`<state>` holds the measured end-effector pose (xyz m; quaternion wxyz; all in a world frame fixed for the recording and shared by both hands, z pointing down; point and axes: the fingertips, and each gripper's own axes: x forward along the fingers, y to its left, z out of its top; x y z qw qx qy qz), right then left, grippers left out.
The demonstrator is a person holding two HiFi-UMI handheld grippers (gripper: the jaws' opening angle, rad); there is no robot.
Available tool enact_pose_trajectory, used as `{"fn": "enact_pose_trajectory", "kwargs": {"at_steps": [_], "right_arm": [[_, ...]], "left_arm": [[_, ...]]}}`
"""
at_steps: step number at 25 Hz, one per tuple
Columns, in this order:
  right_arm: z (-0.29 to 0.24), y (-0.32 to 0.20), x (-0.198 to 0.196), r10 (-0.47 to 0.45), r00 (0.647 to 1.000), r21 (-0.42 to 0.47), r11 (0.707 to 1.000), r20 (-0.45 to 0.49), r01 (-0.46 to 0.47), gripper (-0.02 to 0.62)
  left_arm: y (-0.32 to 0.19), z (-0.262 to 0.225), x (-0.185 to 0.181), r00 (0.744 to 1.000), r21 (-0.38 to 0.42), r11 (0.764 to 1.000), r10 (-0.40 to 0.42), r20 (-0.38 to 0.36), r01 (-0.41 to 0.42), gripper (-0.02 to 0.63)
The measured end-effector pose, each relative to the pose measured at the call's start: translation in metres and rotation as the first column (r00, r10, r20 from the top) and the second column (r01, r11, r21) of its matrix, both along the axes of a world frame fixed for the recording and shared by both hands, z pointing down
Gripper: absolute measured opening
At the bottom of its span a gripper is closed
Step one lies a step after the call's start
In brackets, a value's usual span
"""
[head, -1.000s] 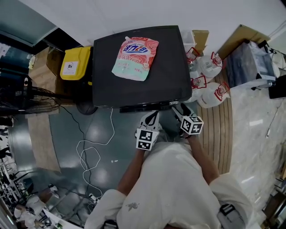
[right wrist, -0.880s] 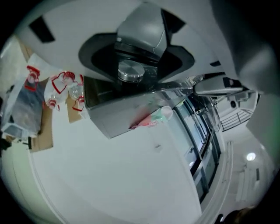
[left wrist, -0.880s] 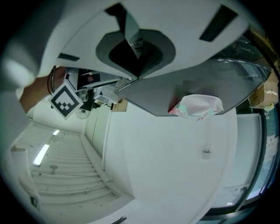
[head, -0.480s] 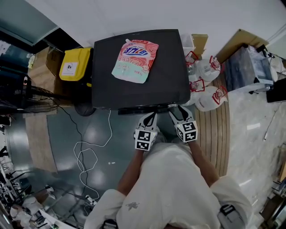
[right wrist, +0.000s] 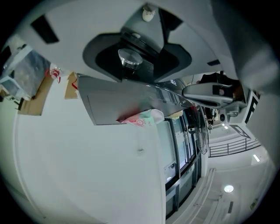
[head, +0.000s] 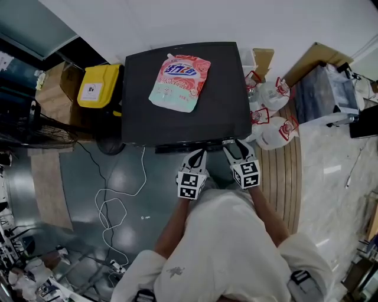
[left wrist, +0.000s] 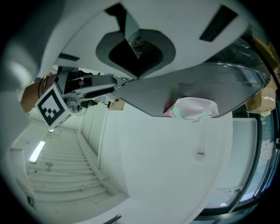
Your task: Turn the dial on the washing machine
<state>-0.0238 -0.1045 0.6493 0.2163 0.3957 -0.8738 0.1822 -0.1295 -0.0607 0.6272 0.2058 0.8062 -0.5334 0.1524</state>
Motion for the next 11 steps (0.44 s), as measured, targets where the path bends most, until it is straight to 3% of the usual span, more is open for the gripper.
{"fn": "enact_pose_trajectory", "kwargs": {"at_steps": [11], "right_arm": [[0.0015, -0.0001, -0.0053, 0.002, 1.0, 0.003, 1.0, -0.02, -0.002, 0.219]], "left_arm": [[0.001, 0.0057, -0.0083, 1.0, -0.003, 1.0, 0.004, -0.01, -0.004, 0.013]]}}
